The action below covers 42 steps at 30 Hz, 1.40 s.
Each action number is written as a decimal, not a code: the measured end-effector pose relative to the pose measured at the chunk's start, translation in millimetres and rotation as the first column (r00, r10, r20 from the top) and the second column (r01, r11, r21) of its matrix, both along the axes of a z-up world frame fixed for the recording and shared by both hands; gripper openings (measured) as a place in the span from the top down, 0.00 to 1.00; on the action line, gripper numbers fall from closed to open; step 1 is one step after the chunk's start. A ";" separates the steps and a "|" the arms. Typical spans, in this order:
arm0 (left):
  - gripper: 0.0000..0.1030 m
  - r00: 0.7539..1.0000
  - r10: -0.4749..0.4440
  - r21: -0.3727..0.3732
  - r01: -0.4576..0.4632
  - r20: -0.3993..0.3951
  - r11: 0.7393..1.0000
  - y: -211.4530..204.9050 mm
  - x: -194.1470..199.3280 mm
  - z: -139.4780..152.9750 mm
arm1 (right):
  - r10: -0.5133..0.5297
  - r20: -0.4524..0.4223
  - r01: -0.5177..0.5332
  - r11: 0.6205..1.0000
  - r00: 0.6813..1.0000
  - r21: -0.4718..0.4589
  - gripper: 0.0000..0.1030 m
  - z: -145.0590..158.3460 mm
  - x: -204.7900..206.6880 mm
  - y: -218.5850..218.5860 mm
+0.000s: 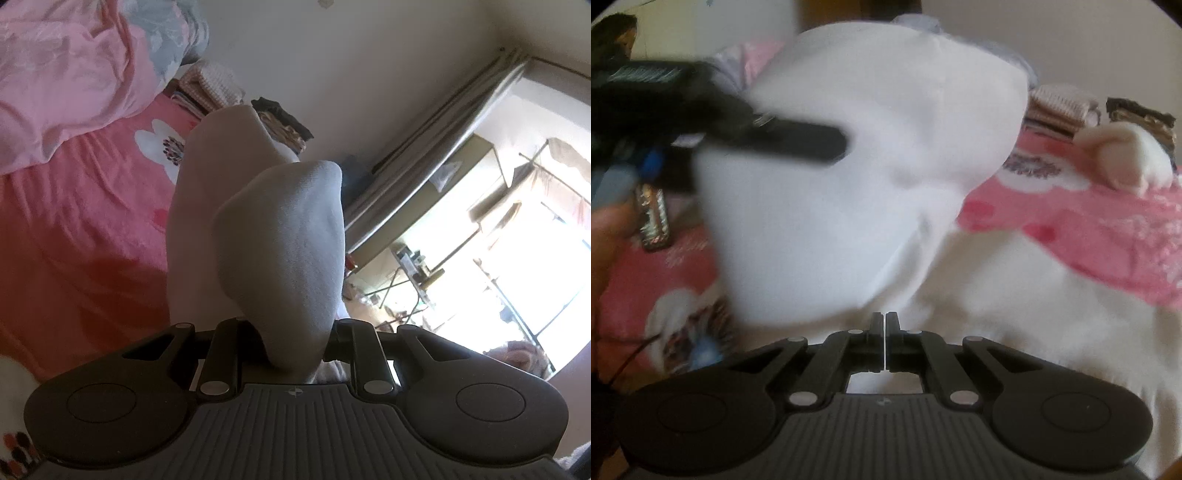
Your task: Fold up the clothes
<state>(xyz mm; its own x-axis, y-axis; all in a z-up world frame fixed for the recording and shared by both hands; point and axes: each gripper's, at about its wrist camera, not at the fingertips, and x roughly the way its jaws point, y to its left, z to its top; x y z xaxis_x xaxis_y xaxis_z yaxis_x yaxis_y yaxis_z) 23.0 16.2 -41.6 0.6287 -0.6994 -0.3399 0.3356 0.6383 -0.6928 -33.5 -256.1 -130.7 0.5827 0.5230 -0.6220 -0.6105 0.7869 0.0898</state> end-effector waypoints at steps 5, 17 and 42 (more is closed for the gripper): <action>0.82 1.000 0.010 -0.013 -0.011 -0.021 1.000 3.1 -1.0 -3.8 | 0.021 -0.057 -0.021 1.000 0.998 -0.004 1.00 -38.8 22.2 20.7; 0.82 1.000 0.002 -0.021 -0.002 -0.019 1.000 3.4 -1.4 -6.2 | -0.125 -0.075 0.131 0.988 0.989 0.079 0.99 -20.5 61.2 2.9; 0.38 0.911 -0.412 0.352 0.381 0.014 0.855 -119.9 -28.9 -38.6 | -0.249 -0.727 0.768 0.251 0.640 0.589 0.33 -62.0 -29.2 -247.6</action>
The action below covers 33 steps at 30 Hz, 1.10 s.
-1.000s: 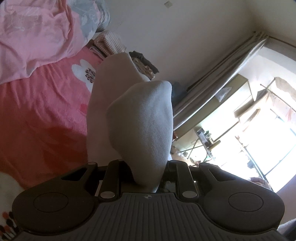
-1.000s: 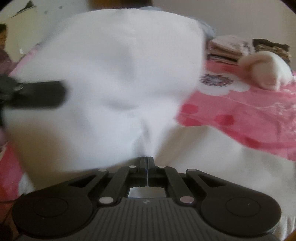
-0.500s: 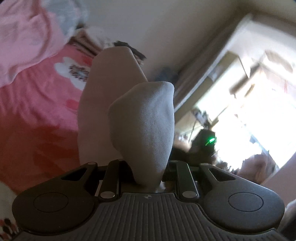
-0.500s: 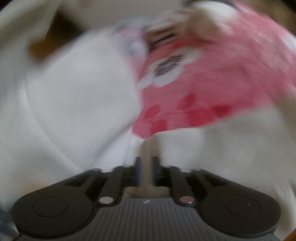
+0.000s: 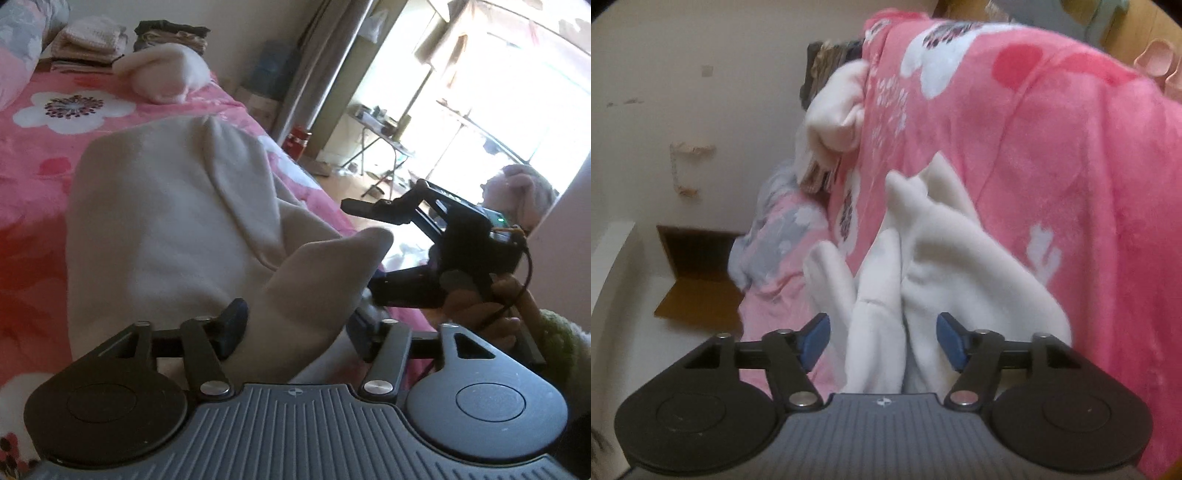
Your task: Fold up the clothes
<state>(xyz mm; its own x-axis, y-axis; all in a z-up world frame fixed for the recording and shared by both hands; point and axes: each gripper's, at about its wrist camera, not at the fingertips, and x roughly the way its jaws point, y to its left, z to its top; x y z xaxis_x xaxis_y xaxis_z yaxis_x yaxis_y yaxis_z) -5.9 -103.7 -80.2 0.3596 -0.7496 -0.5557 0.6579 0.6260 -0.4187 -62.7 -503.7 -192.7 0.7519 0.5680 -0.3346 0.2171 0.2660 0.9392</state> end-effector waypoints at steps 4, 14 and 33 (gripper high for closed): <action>0.37 1.000 0.026 -0.067 -0.026 -0.006 0.997 22.2 -3.0 9.7 | 0.072 -0.014 -0.073 0.996 0.997 -0.052 0.31 9.6 -0.6 9.4; 0.37 0.969 0.246 -0.011 -0.246 -0.027 0.969 61.6 17.9 16.3 | 0.156 -0.028 -0.158 0.985 0.987 -0.074 0.29 23.7 -27.5 26.3; 0.35 0.970 0.242 0.199 -0.239 0.011 0.950 40.9 8.2 -11.9 | 0.341 -0.044 -0.336 0.887 0.939 -0.315 0.20 59.8 -43.8 97.6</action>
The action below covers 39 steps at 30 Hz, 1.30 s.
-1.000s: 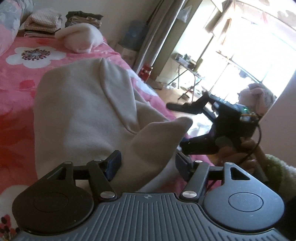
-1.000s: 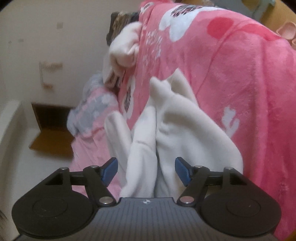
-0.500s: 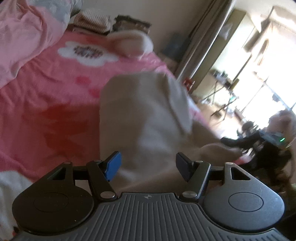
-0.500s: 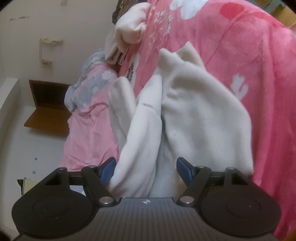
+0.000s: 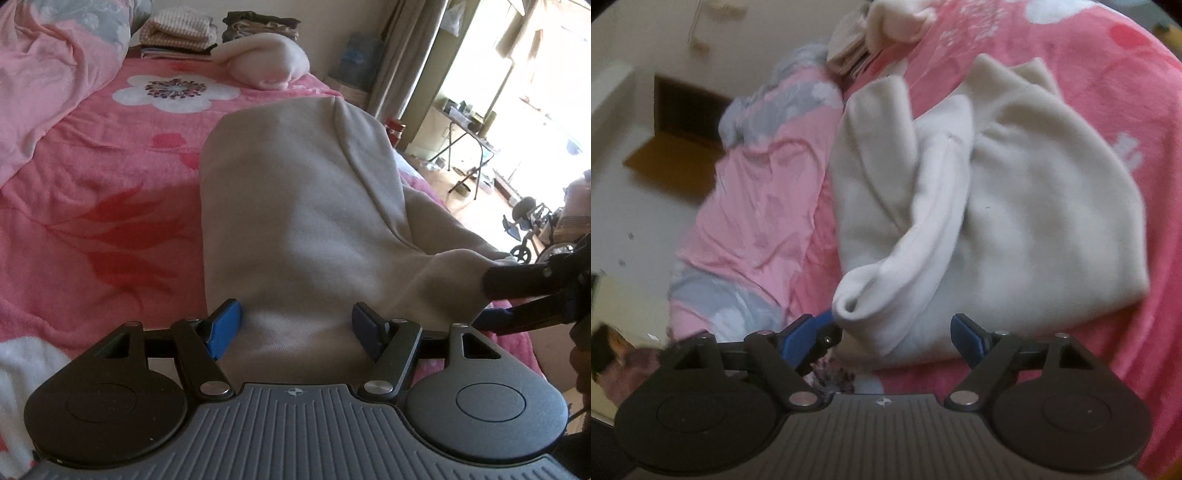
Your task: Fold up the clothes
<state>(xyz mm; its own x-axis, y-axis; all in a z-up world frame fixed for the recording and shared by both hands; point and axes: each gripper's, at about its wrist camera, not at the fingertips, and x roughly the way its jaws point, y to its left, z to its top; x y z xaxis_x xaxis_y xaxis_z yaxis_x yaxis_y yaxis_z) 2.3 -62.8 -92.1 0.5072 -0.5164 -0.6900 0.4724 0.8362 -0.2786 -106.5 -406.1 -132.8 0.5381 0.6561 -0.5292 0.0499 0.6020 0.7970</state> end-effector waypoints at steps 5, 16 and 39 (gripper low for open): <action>0.35 1.000 0.011 -0.005 -0.011 -0.006 1.000 0.6 -0.1 -0.4 | -0.008 0.019 0.011 0.989 1.000 -0.146 0.27 7.7 15.6 20.4; 0.33 1.000 0.016 -0.006 -0.016 -0.006 1.000 -1.1 -0.7 -1.3 | -0.030 0.022 0.033 0.986 0.999 -0.162 0.61 2.7 22.5 28.8; 0.31 1.000 0.019 -0.003 -0.019 -0.006 1.000 -3.0 -2.1 -3.1 | -0.029 0.033 0.036 0.972 0.999 -0.234 0.59 2.4 27.8 45.3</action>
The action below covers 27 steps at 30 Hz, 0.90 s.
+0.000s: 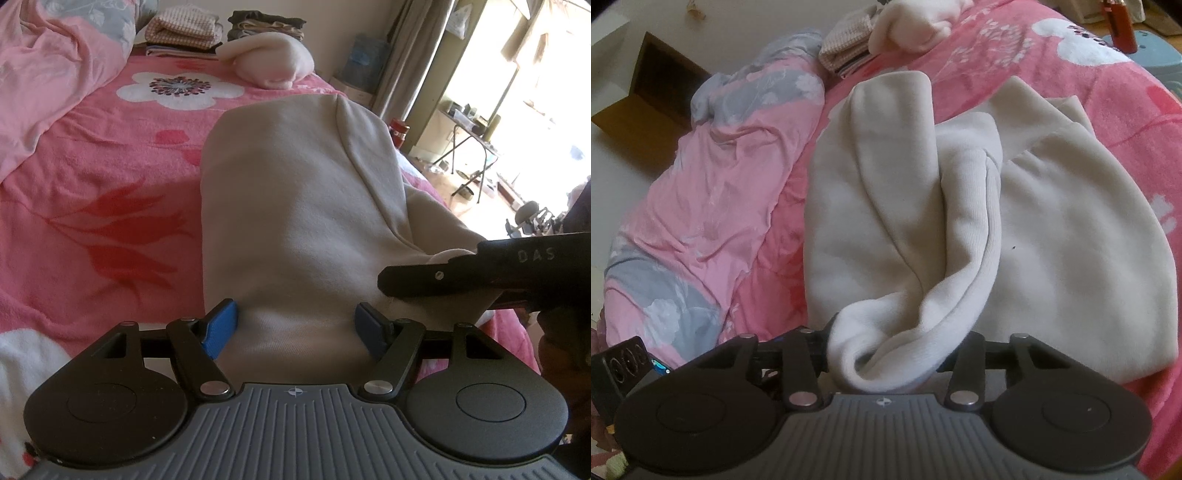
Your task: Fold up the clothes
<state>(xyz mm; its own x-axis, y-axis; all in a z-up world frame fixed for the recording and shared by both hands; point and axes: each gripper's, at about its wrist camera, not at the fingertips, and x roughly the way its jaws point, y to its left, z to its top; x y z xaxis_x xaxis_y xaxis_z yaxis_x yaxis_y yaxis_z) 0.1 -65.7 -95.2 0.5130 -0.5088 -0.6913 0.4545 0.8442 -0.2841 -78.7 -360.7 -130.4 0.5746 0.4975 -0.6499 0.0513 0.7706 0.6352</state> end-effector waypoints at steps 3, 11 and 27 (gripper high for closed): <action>0.31 1.000 -0.001 0.001 0.001 0.000 1.000 -0.3 -0.9 0.3 | -0.004 0.001 0.004 1.000 1.000 0.002 0.65 -1.5 0.3 -0.7; 0.30 1.000 0.001 -0.017 -0.001 -0.023 1.000 4.2 2.4 3.4 | -0.017 0.014 0.017 0.999 1.000 0.049 0.77 -8.1 -3.7 -8.4; 0.30 0.989 0.111 -0.050 -0.116 -0.102 0.992 22.0 17.0 -0.9 | 0.024 0.164 -0.021 1.000 0.986 -0.023 0.82 11.1 -15.1 -6.7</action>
